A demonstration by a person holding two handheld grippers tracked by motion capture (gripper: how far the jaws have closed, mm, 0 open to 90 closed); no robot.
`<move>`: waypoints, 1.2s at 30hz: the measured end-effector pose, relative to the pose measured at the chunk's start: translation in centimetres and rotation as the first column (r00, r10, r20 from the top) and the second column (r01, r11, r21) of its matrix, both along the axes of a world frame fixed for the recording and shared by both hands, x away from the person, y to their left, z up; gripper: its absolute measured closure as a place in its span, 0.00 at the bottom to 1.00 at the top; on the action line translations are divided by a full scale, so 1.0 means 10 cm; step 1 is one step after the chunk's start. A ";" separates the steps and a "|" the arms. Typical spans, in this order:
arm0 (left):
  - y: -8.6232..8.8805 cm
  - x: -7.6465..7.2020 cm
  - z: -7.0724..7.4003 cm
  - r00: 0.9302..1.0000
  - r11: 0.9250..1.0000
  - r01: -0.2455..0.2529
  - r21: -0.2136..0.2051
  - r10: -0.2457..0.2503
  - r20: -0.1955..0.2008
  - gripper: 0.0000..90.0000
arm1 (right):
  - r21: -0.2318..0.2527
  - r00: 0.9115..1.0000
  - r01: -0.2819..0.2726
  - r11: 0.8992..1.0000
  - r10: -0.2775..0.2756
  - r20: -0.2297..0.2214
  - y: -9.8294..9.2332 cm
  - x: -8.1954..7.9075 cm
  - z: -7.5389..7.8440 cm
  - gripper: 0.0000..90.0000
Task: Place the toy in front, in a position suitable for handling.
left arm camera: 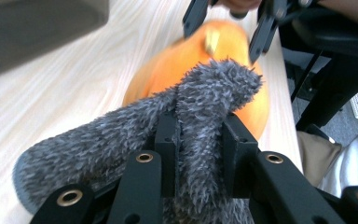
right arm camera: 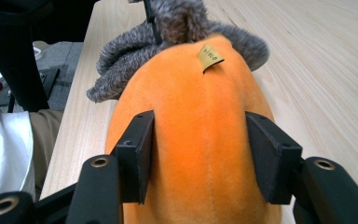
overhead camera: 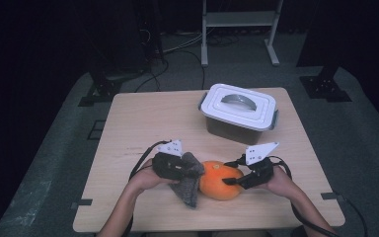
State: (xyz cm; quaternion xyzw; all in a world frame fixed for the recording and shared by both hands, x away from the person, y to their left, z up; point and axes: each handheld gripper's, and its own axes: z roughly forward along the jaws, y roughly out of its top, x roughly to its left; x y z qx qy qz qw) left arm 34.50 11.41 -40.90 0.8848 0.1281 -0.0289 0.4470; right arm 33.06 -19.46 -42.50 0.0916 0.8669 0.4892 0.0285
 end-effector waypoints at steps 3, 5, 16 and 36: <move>-0.03 0.02 -0.04 0.999 0.999 0.014 -0.032 -0.015 -0.029 0.79 | -0.009 1.000 0.005 1.000 -0.005 -0.024 -0.01 0.01 0.02 0.42; -0.05 0.02 -0.03 0.999 0.999 0.016 -0.051 -0.017 -0.035 0.79 | -0.027 1.000 0.014 1.000 -0.015 -0.024 0.02 0.00 0.05 0.34; -0.18 -0.01 0.06 0.999 0.997 0.049 -0.066 -0.050 -0.021 0.79 | -0.141 0.997 0.069 0.988 -0.066 0.025 0.38 -0.11 0.29 0.22; -0.08 0.00 0.13 0.999 0.995 0.034 -0.095 -0.033 0.012 0.79 | -0.048 0.998 0.049 0.998 -0.047 0.041 0.28 -0.06 0.18 0.62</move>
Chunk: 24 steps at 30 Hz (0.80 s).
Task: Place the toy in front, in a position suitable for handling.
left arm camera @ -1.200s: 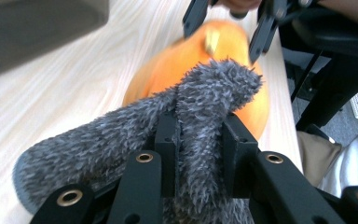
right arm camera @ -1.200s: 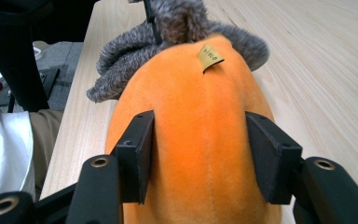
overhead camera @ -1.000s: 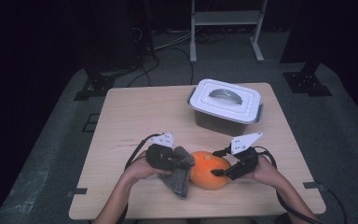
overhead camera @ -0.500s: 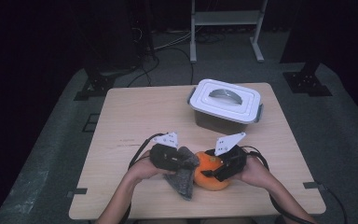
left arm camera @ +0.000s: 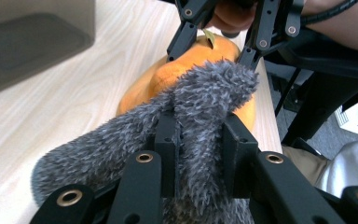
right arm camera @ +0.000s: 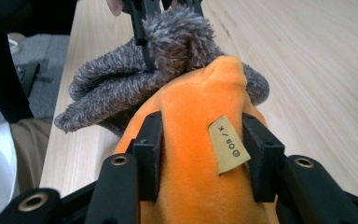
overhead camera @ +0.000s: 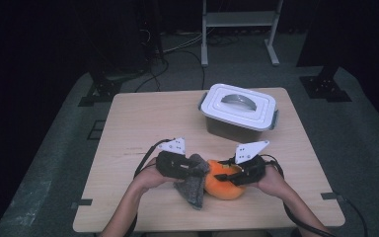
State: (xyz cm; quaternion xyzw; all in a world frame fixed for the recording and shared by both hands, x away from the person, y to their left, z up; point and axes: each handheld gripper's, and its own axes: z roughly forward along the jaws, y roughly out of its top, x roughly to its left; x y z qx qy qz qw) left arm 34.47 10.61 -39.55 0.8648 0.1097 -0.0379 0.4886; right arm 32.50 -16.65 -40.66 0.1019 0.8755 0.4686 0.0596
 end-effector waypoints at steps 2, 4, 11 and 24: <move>0.03 -0.01 0.07 1.000 1.000 -0.005 -0.004 0.005 0.021 0.79 | 0.023 1.000 -0.006 1.000 0.006 0.009 0.03 0.01 0.02 0.62; 0.08 -0.03 0.16 0.999 1.000 -0.013 -0.012 0.013 0.042 0.79 | 0.048 1.000 -0.011 0.999 0.010 0.012 0.07 0.03 0.04 0.63; 0.23 -0.08 0.28 0.998 1.000 -0.024 -0.018 0.025 0.063 0.79 | 0.176 0.997 -0.078 0.981 0.082 -0.013 0.19 0.13 0.04 0.62; 0.03 -0.01 0.06 1.000 1.000 -0.001 0.006 0.001 0.011 0.79 | 0.186 0.997 -0.048 0.981 0.060 -0.058 -0.24 0.14 -0.22 0.60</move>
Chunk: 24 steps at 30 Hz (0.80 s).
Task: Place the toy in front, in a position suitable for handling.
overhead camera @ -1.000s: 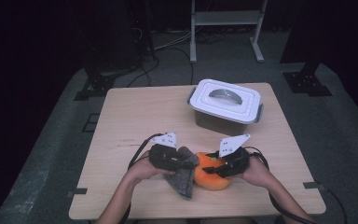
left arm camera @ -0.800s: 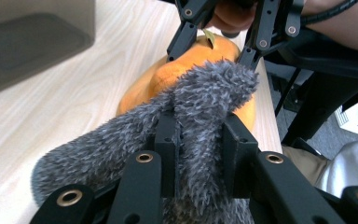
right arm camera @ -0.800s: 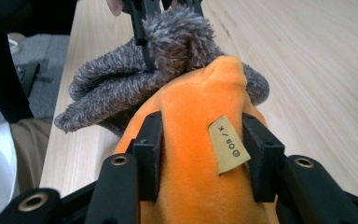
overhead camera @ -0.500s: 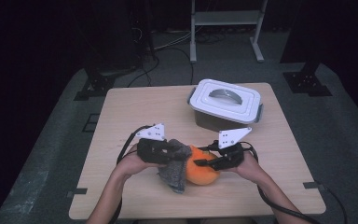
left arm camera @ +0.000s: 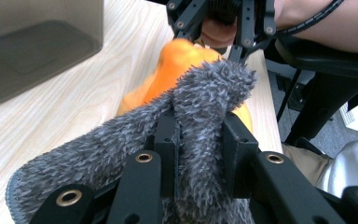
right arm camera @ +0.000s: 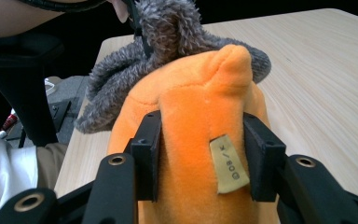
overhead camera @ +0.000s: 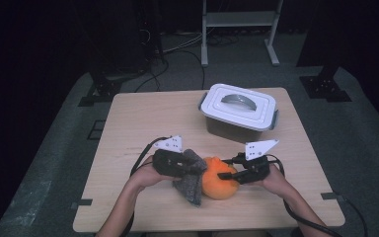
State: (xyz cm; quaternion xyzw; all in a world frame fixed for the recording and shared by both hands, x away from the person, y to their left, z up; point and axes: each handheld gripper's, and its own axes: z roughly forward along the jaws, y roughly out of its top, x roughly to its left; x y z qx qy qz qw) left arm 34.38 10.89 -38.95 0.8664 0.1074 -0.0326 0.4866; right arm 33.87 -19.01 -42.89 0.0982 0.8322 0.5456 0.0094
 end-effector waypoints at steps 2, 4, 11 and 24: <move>-0.05 -0.01 0.00 1.000 1.000 0.009 0.001 -0.009 0.002 0.79 | 0.000 1.000 0.002 1.000 -0.002 -0.010 -0.04 -0.01 0.00 0.58; -0.09 -0.01 0.00 1.000 1.000 0.011 0.007 -0.011 0.006 0.79 | -0.001 1.000 0.018 1.000 -0.018 -0.015 -0.05 -0.02 0.00 0.49; -0.17 -0.04 0.04 0.999 0.999 0.037 0.005 -0.037 0.011 0.79 | -0.100 0.998 0.054 0.994 -0.055 -0.007 0.05 -0.11 0.22 0.26; -0.04 -0.04 -0.02 1.000 1.000 0.009 0.016 -0.009 0.006 0.79 | -0.114 0.998 0.031 0.993 -0.024 0.058 -0.08 -0.18 0.10 0.57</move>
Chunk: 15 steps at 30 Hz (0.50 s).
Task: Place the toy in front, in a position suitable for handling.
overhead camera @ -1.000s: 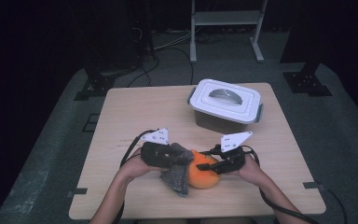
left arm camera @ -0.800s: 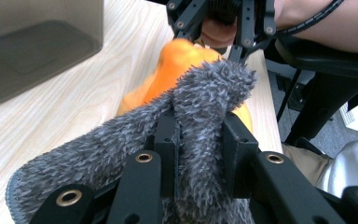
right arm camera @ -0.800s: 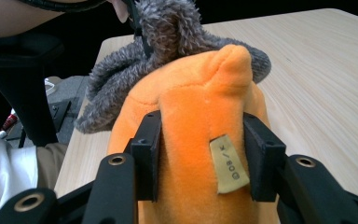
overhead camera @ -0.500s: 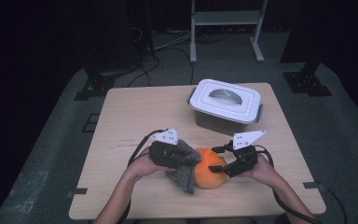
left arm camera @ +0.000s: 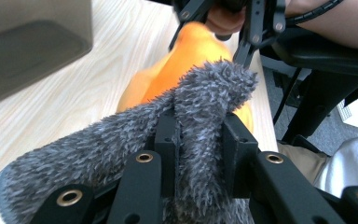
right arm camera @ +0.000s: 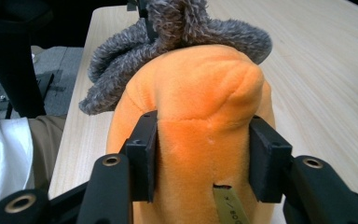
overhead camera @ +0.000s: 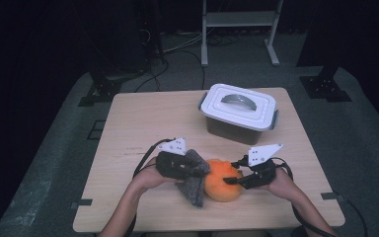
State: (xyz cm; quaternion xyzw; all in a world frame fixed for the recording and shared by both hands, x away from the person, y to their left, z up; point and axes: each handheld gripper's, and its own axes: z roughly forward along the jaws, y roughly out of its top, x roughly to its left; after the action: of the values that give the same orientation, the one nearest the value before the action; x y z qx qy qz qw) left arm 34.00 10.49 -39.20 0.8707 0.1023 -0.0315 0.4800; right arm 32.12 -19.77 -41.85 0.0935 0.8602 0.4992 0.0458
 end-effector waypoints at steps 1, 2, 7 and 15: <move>0.01 0.00 0.00 1.000 1.000 -0.001 -0.006 0.001 -0.003 0.79 | 0.008 1.000 0.004 1.000 -0.004 0.000 -0.02 -0.01 0.00 0.57; 0.01 0.00 0.00 1.000 1.000 0.002 -0.010 -0.002 -0.005 0.79 | 0.016 1.000 0.005 1.000 -0.005 0.003 -0.03 -0.02 -0.01 0.58; -0.04 -0.01 0.11 1.000 0.999 0.016 -0.033 -0.015 0.013 0.79 | 0.053 1.000 -0.010 0.999 0.009 0.016 -0.01 -0.02 0.03 0.60; -0.16 -0.05 0.26 0.997 0.995 0.064 -0.072 -0.061 0.044 0.79 | 0.068 0.997 -0.077 0.995 0.075 0.023 0.22 -0.03 0.03 0.61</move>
State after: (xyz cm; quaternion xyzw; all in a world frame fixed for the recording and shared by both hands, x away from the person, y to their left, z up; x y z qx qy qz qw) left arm 33.55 8.87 -36.59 0.8557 0.0637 -0.0320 0.5125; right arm 31.77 -17.60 -41.59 0.0573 0.8449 0.5309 0.0322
